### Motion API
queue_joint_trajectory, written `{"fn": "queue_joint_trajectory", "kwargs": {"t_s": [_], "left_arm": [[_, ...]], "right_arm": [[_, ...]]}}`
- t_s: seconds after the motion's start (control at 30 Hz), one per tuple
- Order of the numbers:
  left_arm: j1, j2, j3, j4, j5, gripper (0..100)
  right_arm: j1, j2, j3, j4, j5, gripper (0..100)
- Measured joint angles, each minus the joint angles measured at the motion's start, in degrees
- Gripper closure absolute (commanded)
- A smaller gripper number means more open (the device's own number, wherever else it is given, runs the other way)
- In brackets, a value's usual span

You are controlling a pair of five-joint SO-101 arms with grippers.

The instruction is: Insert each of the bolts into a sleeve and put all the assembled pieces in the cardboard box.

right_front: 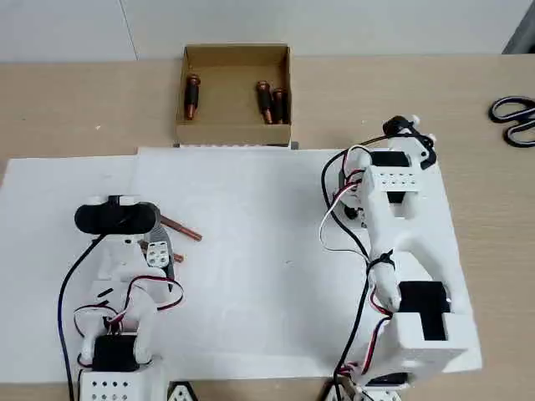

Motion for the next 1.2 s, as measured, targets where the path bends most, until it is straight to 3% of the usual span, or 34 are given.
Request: {"fn": "queue_joint_trajectory", "kwargs": {"t_s": [0.3, 1.2], "left_arm": [[0.0, 0.0, 0.1, 0.0, 0.0, 98], [0.0, 0.0, 0.1, 0.0, 0.0, 98]], "right_arm": [[2.0, 0.0, 0.0, -4.8, 1.4, 82.2], [1.2, 4.9, -1.3, -4.8, 1.8, 82.3]]}}
